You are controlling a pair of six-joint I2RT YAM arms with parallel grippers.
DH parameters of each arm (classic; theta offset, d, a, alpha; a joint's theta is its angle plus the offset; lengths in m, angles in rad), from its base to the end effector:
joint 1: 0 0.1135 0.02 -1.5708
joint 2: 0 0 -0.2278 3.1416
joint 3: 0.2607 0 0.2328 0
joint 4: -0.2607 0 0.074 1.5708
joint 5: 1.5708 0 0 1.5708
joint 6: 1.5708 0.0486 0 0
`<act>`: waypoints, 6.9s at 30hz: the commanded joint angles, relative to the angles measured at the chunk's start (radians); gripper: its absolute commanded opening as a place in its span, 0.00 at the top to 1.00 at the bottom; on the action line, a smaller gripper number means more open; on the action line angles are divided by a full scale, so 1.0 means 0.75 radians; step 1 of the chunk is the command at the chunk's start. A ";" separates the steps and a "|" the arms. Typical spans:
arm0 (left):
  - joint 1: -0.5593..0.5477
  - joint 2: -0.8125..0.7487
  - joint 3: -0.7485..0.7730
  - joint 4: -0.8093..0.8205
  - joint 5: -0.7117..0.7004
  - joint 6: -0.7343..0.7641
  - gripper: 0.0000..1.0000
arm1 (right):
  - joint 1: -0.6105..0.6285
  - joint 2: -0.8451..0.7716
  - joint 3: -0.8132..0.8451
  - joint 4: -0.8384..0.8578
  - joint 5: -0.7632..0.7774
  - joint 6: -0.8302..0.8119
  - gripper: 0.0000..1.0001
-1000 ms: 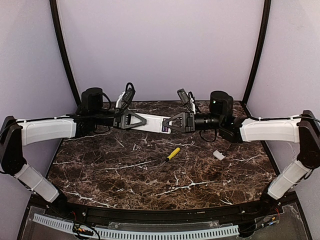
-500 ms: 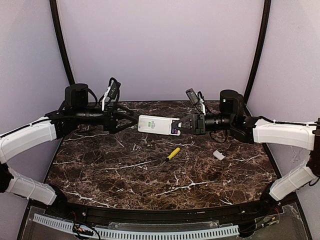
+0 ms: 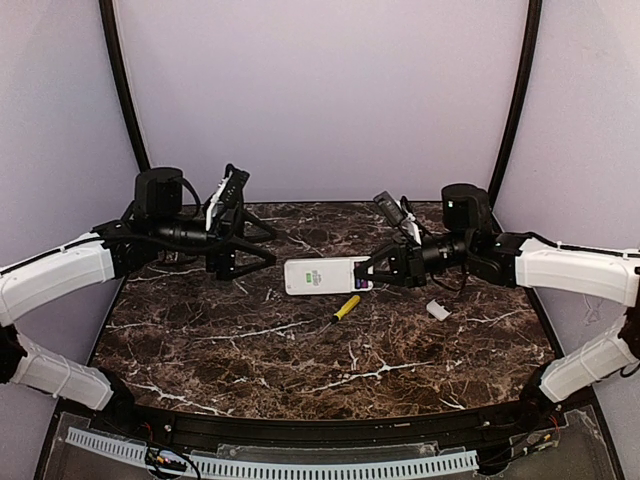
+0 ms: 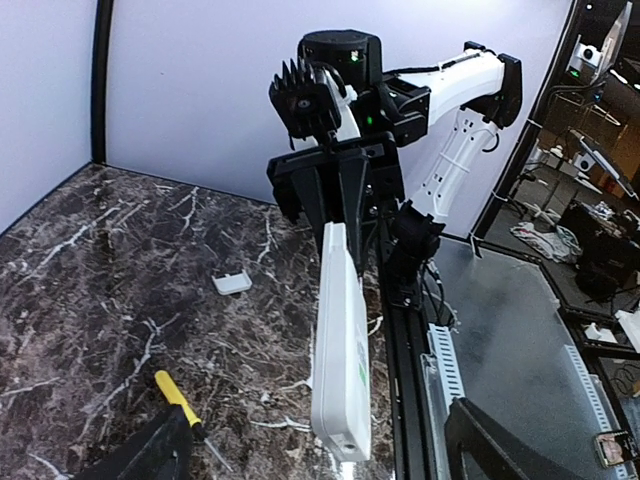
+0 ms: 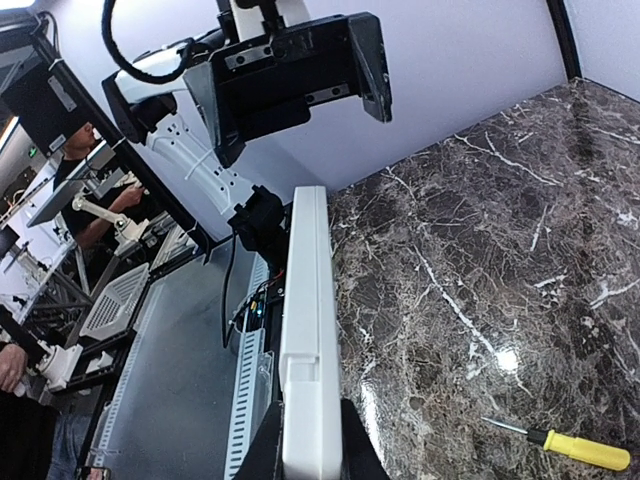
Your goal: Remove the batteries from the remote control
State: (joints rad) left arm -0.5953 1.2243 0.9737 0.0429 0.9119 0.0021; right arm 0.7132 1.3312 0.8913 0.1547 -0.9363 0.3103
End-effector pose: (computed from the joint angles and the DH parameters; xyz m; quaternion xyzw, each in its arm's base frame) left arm 0.2078 -0.1871 0.3087 0.4703 0.5848 -0.4923 0.4410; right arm 0.1965 0.2217 0.2644 -0.4079 0.6457 0.5769 0.2895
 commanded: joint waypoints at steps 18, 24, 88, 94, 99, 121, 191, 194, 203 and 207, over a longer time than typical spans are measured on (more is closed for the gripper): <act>-0.157 0.234 0.028 0.241 0.073 -0.345 0.30 | 0.003 0.069 0.129 0.074 -0.121 -0.076 1.00; -0.176 0.285 0.095 0.082 0.093 -0.261 0.36 | 0.010 0.114 0.174 -0.011 -0.141 -0.103 1.00; -0.246 0.120 0.079 -0.335 -0.531 0.029 1.00 | -0.025 -0.042 0.216 -0.653 0.958 0.226 0.05; -0.246 0.223 0.106 -0.418 -0.534 -0.109 1.00 | -0.018 -0.002 0.192 -0.644 1.035 0.240 0.06; -0.242 0.286 0.079 -0.449 -0.525 -0.239 1.00 | -0.018 0.038 0.211 -0.645 1.029 0.207 0.06; -0.049 0.767 0.119 -0.656 -0.198 -0.245 1.00 | -0.020 -0.031 0.074 -0.691 1.011 0.122 0.03; -0.435 0.907 0.565 -0.622 -1.010 -0.419 0.18 | -0.065 -0.285 0.094 0.036 0.963 1.365 0.01; -0.462 0.970 0.614 -0.625 -1.015 -0.427 0.22 | -0.079 -0.276 0.078 0.095 0.928 1.416 0.01; -0.514 1.083 0.668 -0.626 -1.032 -0.421 0.28 | -0.133 -0.281 -0.052 0.344 0.850 1.560 0.01; -0.528 1.104 0.669 -0.627 -1.044 -0.414 0.32 | -0.133 -0.271 -0.069 0.369 0.847 1.569 0.01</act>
State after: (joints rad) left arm -0.9802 2.0487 1.4536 -0.4126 0.1501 -0.3111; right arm 0.6189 1.1225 0.8581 0.3313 -0.2783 1.4563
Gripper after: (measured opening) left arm 0.702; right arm 0.986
